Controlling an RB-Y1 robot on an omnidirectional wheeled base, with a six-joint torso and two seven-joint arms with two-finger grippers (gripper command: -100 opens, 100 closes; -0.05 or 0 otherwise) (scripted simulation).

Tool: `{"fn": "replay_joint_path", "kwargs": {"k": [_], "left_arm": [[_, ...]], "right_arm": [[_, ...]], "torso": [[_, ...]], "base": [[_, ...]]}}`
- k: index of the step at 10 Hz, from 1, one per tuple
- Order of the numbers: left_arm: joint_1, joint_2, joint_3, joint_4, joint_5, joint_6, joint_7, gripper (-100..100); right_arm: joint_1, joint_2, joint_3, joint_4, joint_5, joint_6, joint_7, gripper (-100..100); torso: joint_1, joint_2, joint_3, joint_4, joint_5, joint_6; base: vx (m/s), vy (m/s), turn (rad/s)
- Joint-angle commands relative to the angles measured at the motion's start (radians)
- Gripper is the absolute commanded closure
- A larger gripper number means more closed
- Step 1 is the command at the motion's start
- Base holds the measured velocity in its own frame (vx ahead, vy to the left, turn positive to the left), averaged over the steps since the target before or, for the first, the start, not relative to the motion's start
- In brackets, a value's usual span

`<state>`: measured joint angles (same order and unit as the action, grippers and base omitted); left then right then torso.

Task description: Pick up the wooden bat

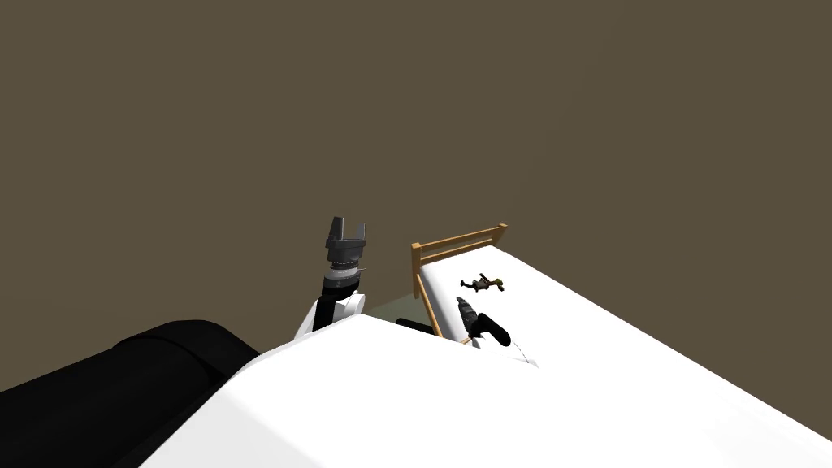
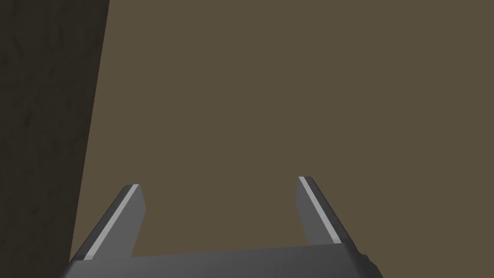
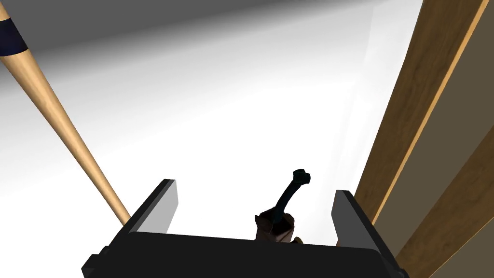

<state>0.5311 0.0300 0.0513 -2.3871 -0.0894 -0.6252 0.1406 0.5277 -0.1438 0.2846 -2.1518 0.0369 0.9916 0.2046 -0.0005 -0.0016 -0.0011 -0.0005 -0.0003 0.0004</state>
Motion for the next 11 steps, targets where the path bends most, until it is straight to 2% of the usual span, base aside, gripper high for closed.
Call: {"fn": "replay_joint_path", "kwargs": {"k": [1,2,3,8,9,11], "left_arm": [[0.000,0.000,0.000,0.000,0.000,0.000,0.000,0],[0.000,0.000,0.000,0.000,0.000,0.000,0.000,0],[0.000,0.000,0.000,0.000,0.000,0.000,0.000,0],[0.000,0.000,0.000,0.000,0.000,0.000,0.000,0],[0.000,0.000,0.000,0.000,0.000,0.000,0.000,0],[0.000,0.000,0.000,0.000,0.000,0.000,0.000,0]], "right_arm": [[0.012,0.001,0.005,-0.004,0.002,0.036,-0.003,-100],[0.017,0.005,0.007,0.009,0.000,0.073,-0.010,-100],[0.017,0.005,0.007,0.009,0.000,0.083,-0.010,-100],[0.042,0.024,0.009,0.075,-0.010,0.273,-0.051,-100],[0.042,0.024,0.009,0.075,-0.010,0.283,-0.051,-100],[0.049,0.031,0.010,0.098,-0.015,0.345,-0.067,-100]], "torso": [[0.000,0.000,0.000,0.000,0.000,0.000],[0.000,0.000,0.000,0.000,0.000,0.001],[0.000,0.000,0.000,0.000,0.000,0.000],[0.000,0.000,0.000,0.000,0.000,0.000],[0.000,0.000,0.000,0.000,0.000,0.001],[0.001,0.000,0.000,0.000,0.000,0.000]], "base": [[0.005,-0.033,0.088],[0.002,-0.027,0.190],[0.001,-0.026,0.074],[0.003,-0.037,0.238],[0.007,-0.018,0.060],[0.011,-0.011,0.184]]}}
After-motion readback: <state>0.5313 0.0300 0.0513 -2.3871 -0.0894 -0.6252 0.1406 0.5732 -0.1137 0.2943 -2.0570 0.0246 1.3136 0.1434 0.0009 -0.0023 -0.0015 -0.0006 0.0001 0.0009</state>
